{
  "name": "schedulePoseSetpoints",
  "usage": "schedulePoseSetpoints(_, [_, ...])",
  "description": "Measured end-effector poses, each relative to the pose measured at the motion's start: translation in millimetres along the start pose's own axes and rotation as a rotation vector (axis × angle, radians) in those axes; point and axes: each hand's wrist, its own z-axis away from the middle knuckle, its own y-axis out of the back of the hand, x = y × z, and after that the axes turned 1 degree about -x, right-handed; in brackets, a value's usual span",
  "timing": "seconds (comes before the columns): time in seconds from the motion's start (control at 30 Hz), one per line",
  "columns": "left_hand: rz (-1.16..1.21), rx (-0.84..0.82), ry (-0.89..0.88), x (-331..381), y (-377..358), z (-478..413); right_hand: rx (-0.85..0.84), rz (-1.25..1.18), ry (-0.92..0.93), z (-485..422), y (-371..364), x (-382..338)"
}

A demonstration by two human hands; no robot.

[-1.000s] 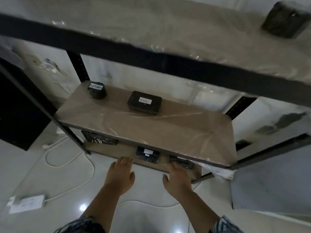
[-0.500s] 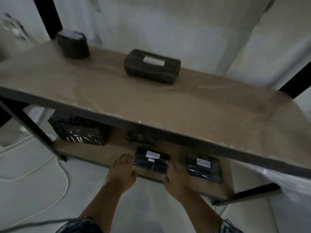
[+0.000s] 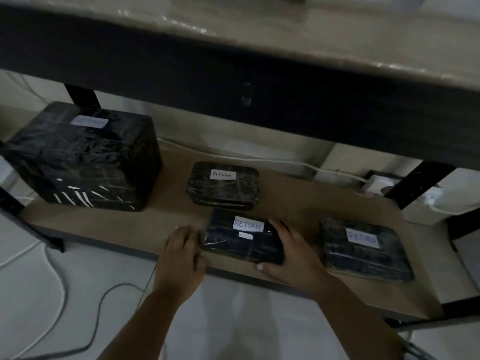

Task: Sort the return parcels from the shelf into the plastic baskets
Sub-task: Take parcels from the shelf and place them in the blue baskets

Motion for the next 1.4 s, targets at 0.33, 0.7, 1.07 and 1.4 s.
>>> schedulePoseSetpoints(0.33, [-0.071,-0.006,-0.041,-13.6,-11.4,1.2,0.010,-0.043,-0.029,-12.9,-0.3,-1.4])
schedulePoseSetpoints(0.7, [0.073,-0.180,0.047,16.1,45.8,12.4,0.006,-0.165,-0.164,25.2,24.0,-44.2])
schedulePoseSetpoints(1.07, [-0.041,-0.344,0.121,132.8,244.0,100.2,-0.056,-0.367,-0.281,191.1,162.3,-134.0])
schedulePoseSetpoints(1.4, [-0.063,-0.366,-0.051,290.4,428.0,135.9,0.088,-0.247,-0.316,336.2,374.4,-199.5])
